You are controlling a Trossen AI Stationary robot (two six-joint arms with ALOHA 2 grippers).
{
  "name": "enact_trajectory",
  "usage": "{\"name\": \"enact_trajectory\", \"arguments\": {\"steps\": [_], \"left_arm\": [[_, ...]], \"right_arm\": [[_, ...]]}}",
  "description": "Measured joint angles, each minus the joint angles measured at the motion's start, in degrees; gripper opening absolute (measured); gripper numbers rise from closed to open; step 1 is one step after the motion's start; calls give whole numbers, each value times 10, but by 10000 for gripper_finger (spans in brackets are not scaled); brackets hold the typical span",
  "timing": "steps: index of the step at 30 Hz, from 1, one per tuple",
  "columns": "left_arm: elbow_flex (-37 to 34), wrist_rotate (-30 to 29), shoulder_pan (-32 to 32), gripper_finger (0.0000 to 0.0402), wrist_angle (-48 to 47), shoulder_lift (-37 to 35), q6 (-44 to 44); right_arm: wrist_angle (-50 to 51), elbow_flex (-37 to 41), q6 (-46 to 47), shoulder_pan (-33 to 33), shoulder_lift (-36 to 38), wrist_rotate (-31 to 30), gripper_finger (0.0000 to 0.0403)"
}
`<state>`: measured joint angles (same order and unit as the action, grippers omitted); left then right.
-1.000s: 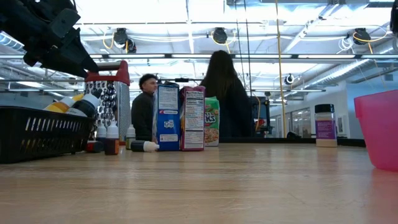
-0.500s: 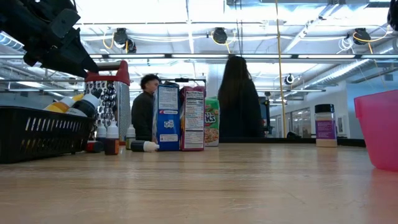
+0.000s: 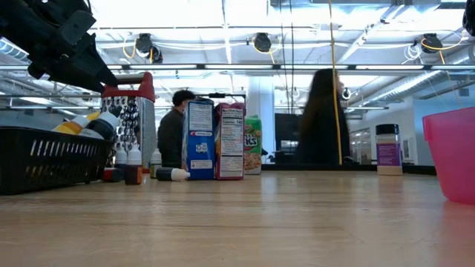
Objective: Pick & Place Kitchen Items
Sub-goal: Put the red cereal box into the red bin, then put the green cereal box into the red bin
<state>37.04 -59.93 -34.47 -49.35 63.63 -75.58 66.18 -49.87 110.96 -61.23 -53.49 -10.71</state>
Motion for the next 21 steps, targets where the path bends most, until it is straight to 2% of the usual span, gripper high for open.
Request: {"name": "enact_trajectory", "arguments": {"steps": [3, 6, 14, 21], "left_arm": [[0, 0, 0, 253, 0, 0, 0], [0, -1, 0, 253, 0, 0, 0], [0, -1, 0, 253, 1, 0, -1], [0, -4, 0, 253, 0, 0, 0]], "right_arm": [[-12, 0, 5, 0, 3, 34, 162], [-15, 0, 4, 0, 10, 36, 177], [2, 0, -4, 0, 38, 34, 168], [5, 0, -41, 18, 63, -42, 160]]}}
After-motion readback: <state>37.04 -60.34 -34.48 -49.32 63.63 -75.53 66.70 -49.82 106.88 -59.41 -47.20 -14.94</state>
